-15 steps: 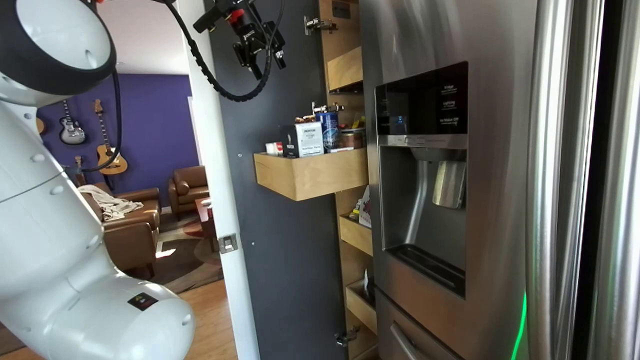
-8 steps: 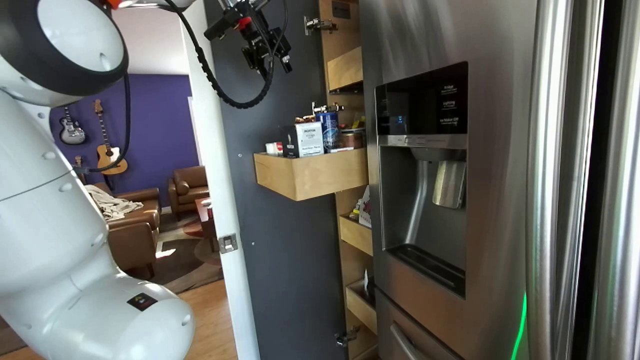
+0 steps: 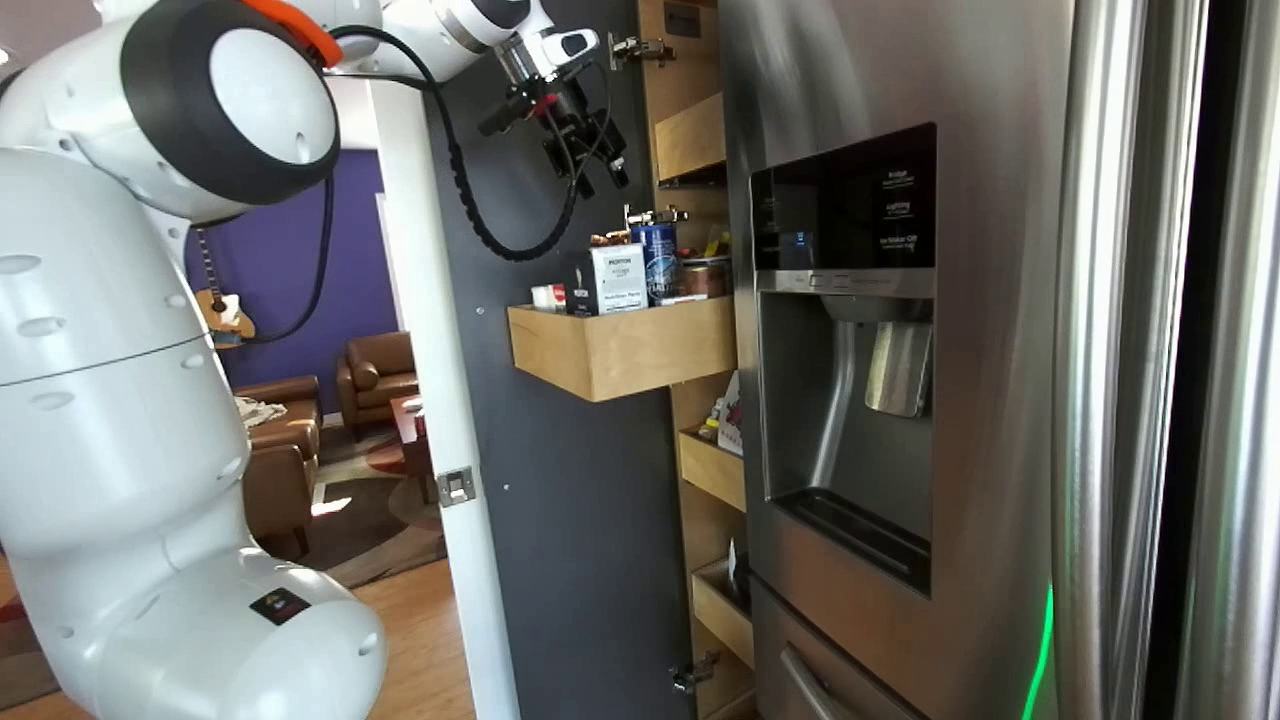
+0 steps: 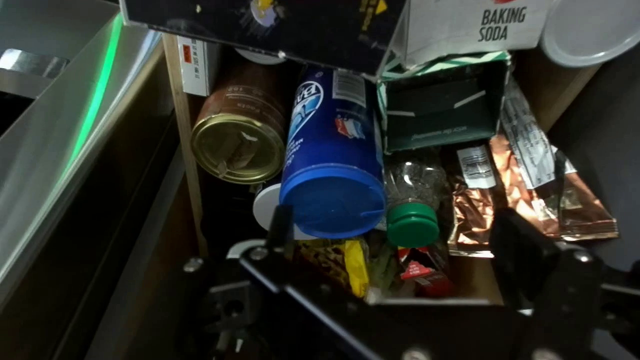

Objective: Pull out the second drawer from the top

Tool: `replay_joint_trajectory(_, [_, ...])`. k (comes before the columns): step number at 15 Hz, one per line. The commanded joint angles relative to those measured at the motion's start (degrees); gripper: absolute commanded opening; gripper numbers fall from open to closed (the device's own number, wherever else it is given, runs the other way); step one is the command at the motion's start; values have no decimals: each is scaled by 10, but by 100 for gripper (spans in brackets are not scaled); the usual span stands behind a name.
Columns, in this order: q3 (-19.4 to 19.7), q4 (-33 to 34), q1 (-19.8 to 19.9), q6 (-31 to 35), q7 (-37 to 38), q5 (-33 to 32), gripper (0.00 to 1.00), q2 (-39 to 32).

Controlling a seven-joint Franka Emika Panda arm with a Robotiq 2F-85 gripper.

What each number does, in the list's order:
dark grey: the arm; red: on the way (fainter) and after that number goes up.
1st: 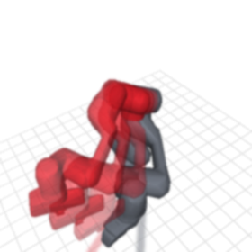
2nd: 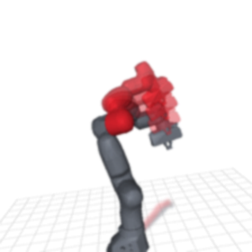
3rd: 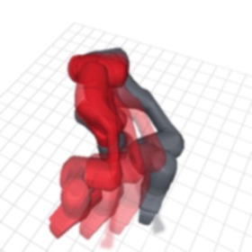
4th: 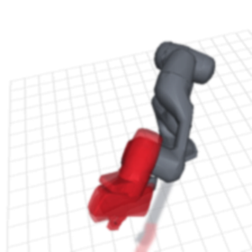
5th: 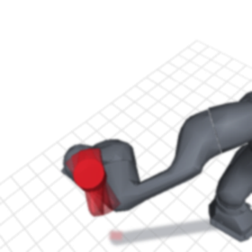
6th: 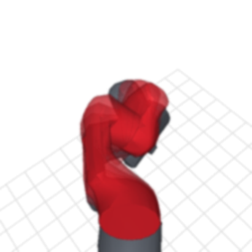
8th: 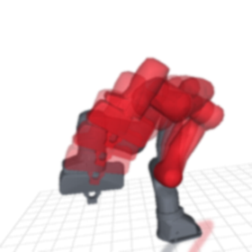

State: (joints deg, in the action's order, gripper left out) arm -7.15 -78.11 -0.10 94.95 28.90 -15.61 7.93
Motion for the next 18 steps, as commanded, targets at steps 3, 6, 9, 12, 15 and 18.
replay_joint_trajectory(3, [0,6,6,-17,41,-12,100,-21])
replay_joint_trajectory(6, [5,-2,11,-5,52,-3,100,-27])
replay_joint_trajectory(9, [7,-3,15,-12,60,-2,100,-33])
replay_joint_trajectory(12, [11,-6,18,-14,68,0,100,-40])
replay_joint_trajectory(15, [15,-9,19,-11,74,5,100,-44])
replay_joint_trajectory(18, [19,-12,19,-6,72,23,100,-49])
